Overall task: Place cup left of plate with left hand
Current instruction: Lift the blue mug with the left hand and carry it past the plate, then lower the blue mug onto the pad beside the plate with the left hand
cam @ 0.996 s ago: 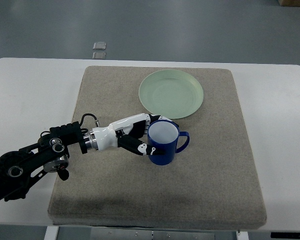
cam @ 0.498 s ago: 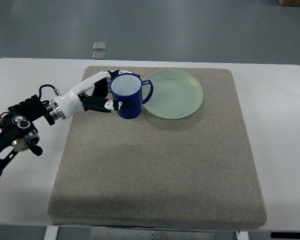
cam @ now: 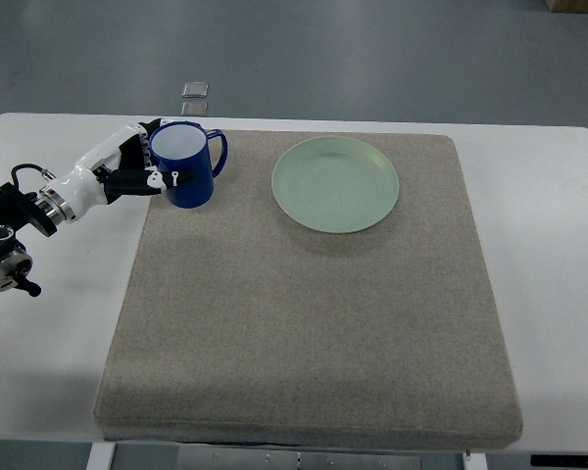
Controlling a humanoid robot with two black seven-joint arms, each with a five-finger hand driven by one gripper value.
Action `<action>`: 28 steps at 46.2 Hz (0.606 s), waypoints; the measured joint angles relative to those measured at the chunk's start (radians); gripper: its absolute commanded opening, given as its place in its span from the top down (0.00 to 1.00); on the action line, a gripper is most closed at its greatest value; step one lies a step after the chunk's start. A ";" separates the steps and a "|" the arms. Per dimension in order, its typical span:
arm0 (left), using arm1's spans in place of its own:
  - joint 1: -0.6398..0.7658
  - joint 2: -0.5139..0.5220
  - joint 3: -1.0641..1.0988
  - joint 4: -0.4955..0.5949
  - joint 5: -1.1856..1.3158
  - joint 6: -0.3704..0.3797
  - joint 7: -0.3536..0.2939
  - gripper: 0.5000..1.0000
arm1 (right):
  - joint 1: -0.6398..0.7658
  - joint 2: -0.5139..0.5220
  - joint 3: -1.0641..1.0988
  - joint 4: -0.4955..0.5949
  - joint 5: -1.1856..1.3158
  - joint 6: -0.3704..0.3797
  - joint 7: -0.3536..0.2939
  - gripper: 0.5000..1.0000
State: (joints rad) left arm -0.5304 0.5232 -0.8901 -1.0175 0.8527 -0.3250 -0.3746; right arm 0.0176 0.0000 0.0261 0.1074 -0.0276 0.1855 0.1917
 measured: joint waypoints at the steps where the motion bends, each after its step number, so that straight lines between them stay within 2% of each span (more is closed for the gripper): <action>1: 0.001 0.000 0.000 0.006 -0.001 0.000 -0.004 1.00 | 0.000 0.000 0.000 0.000 0.000 0.000 0.000 0.14; 6: 0.003 -0.010 0.002 0.037 -0.001 0.008 -0.022 1.00 | 0.000 0.000 0.000 0.000 0.000 0.000 0.000 0.14; 14: 0.006 -0.015 0.015 0.055 -0.001 0.071 -0.027 1.00 | 0.000 0.000 0.000 0.000 0.000 0.000 0.000 0.14; 28: 0.027 -0.063 0.020 0.093 0.006 0.086 -0.051 0.98 | 0.001 0.000 0.000 0.000 0.000 0.000 0.000 0.14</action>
State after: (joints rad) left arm -0.5036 0.4599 -0.8699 -0.9248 0.8590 -0.2393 -0.4256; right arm 0.0181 0.0000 0.0261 0.1074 -0.0276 0.1855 0.1918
